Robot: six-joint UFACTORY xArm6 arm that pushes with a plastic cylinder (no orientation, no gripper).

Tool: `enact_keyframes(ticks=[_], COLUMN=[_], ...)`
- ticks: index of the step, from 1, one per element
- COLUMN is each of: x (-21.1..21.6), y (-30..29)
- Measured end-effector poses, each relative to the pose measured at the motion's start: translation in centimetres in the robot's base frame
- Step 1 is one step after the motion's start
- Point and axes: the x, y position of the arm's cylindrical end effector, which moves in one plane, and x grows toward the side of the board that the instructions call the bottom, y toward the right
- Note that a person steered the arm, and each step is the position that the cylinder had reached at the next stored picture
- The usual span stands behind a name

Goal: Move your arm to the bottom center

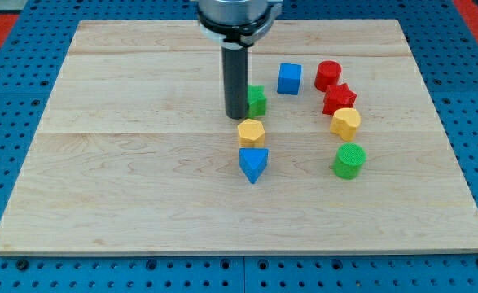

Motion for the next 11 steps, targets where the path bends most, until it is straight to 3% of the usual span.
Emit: enact_keyframes(ticks=[2, 4, 6, 11], x=[-0.3, 7.4, 17.9, 18.7], y=[-3.1, -4.0, -4.0, -7.0])
